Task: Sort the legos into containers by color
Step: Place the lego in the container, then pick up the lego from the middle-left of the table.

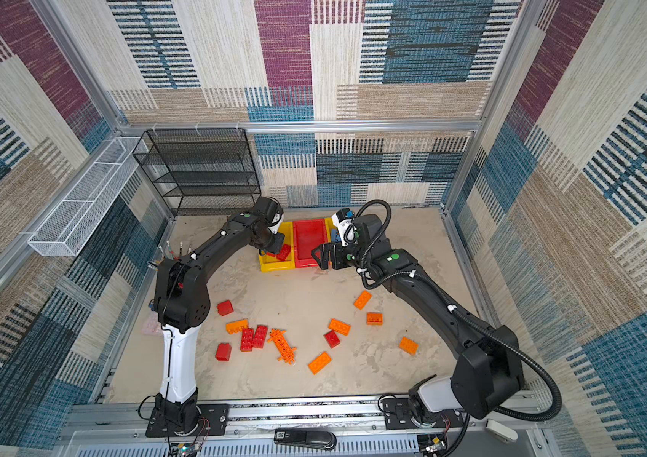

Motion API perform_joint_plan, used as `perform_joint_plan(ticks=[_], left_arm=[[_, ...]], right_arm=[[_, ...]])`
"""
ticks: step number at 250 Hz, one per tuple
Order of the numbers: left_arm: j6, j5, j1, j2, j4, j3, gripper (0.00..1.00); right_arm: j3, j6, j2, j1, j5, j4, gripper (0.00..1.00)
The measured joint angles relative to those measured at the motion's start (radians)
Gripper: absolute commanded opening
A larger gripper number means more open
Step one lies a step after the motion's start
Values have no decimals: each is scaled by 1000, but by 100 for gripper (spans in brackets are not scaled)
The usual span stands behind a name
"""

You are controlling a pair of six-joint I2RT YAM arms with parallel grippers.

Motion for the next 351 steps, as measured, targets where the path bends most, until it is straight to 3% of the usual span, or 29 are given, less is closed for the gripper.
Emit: perform_joint_plan(ticks=[37, 60, 80, 144, 178, 215, 291, 351], left_arm=[[-10, 25, 26, 79, -19, 103, 27], [-13, 32, 31, 123, -34, 164, 42], [-13, 47, 32, 154, -50, 212, 60], [-18, 54, 32, 130, -77, 212, 66], [-43, 71, 26, -10, -55, 69, 65], [-114, 69, 10, -243, 6, -197, 63], [-352, -97, 0, -695, 99, -800, 62], [-526, -162, -1, -884, 106, -1033, 61]], right_arm=[[22, -8, 42, 7, 6, 0, 99], [26, -11, 52, 6, 19, -1, 99], [30, -11, 58, 6, 19, -1, 99], [23, -19, 45, 7, 65, -16, 99], [-23, -22, -2, 7, 100, -40, 99], [-99, -14, -71, 18, 105, -46, 99], [-165, 9, -133, 98, 105, -42, 99], [-172, 31, -141, 170, 106, -17, 99]])
